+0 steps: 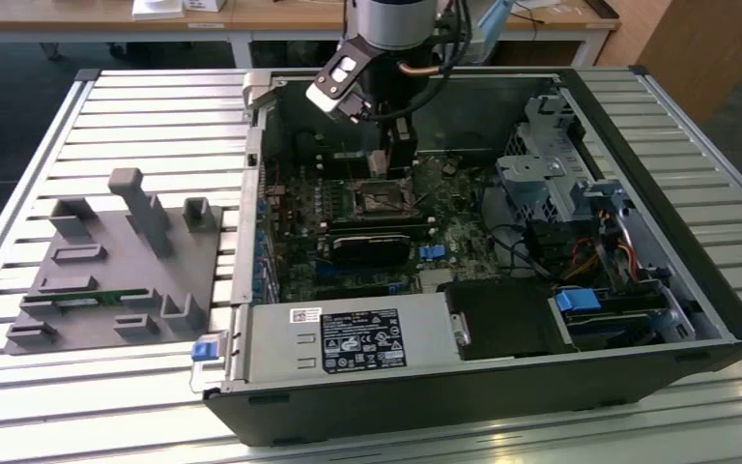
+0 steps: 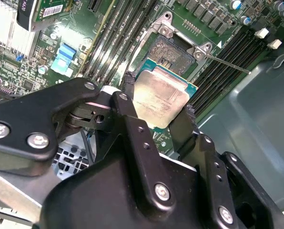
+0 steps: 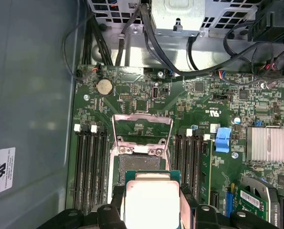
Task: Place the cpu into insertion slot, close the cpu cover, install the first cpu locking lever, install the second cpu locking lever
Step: 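Place the cpu into insertion slot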
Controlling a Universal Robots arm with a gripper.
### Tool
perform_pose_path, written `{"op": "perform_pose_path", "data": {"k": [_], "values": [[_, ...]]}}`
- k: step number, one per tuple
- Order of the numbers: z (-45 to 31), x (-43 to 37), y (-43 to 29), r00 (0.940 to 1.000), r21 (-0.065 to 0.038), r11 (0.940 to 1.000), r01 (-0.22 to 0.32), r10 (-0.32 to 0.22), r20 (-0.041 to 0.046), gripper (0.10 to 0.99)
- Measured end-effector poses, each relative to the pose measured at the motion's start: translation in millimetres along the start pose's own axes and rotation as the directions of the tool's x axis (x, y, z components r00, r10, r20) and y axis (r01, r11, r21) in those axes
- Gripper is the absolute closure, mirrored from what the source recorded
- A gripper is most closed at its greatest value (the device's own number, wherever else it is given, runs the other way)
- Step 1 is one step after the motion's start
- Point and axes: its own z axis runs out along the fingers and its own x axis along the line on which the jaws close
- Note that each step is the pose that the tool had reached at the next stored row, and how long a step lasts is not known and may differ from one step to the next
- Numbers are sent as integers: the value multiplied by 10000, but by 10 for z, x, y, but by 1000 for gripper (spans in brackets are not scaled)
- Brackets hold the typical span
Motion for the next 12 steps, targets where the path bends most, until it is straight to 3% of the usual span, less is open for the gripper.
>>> {"op": "perform_pose_path", "data": {"k": [6,12], "values": [[29,26,-6,10000,5,10000,0,0,1,545],[131,88,-12,10000,8,10000,-27,27,2,545]]}}
